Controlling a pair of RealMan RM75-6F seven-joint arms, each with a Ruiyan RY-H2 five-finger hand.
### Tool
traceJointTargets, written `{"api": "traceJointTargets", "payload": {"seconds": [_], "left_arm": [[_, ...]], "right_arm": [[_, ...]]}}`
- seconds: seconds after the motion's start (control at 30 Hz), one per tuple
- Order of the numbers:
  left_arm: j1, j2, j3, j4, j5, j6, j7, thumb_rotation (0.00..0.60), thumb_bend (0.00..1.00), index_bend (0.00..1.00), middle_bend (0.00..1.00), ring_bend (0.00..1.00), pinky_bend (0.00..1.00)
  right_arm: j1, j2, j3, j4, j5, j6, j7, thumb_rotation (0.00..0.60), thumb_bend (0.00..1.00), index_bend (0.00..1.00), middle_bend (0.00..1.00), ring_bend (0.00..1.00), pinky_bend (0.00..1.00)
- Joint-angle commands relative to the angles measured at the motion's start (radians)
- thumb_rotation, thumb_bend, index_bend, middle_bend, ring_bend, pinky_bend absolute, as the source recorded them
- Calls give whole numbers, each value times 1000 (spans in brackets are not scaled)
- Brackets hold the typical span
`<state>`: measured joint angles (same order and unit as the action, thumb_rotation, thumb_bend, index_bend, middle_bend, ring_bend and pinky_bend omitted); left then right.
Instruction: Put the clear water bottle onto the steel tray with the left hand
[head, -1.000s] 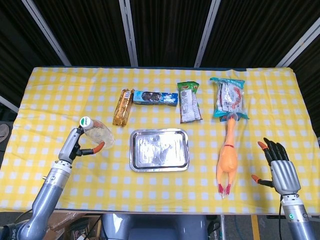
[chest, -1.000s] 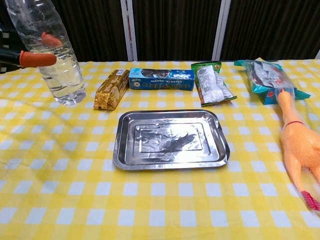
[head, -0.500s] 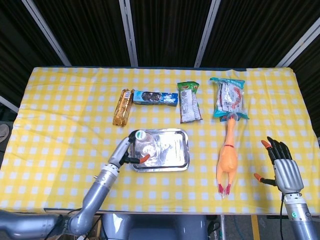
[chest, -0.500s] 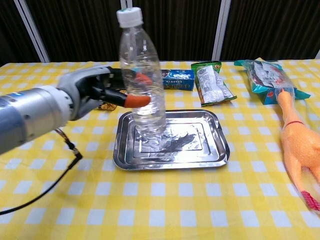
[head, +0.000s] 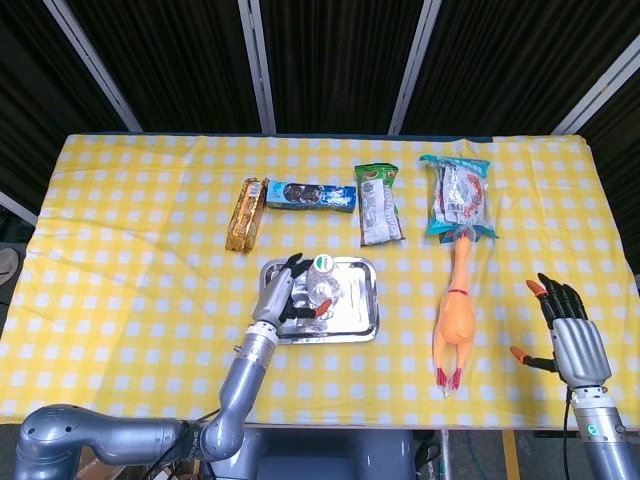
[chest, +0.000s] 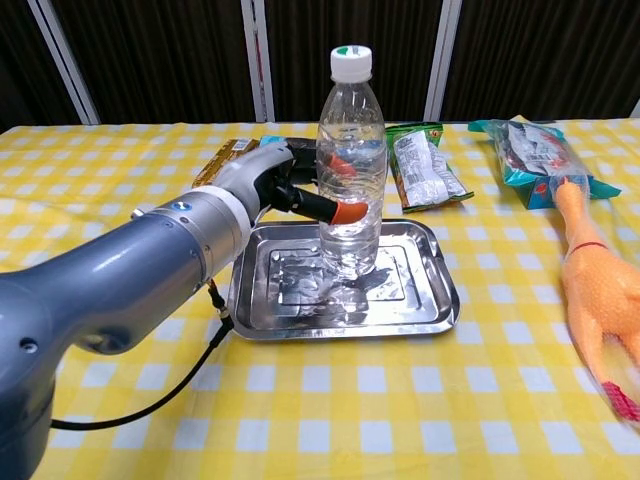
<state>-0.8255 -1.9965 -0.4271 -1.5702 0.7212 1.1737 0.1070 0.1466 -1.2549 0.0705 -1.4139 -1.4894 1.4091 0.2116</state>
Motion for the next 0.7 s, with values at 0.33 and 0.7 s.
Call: {"api": "traceJointTargets", "payload": {"seconds": [0.33,0.7], "left_arm": [[30,-23,21,84,14,-70,-45,600,477,597,503,11,27],[86,113,79,-32,78,-181,-80,600,269,134,176,0,0]], "right_arm": [[-1,0,-3,-2,-5,2,-6,600,49,111,0,4,0],[-2,13,-4,-18,7,-11,-7,600,50,110,0,3,0]]}}
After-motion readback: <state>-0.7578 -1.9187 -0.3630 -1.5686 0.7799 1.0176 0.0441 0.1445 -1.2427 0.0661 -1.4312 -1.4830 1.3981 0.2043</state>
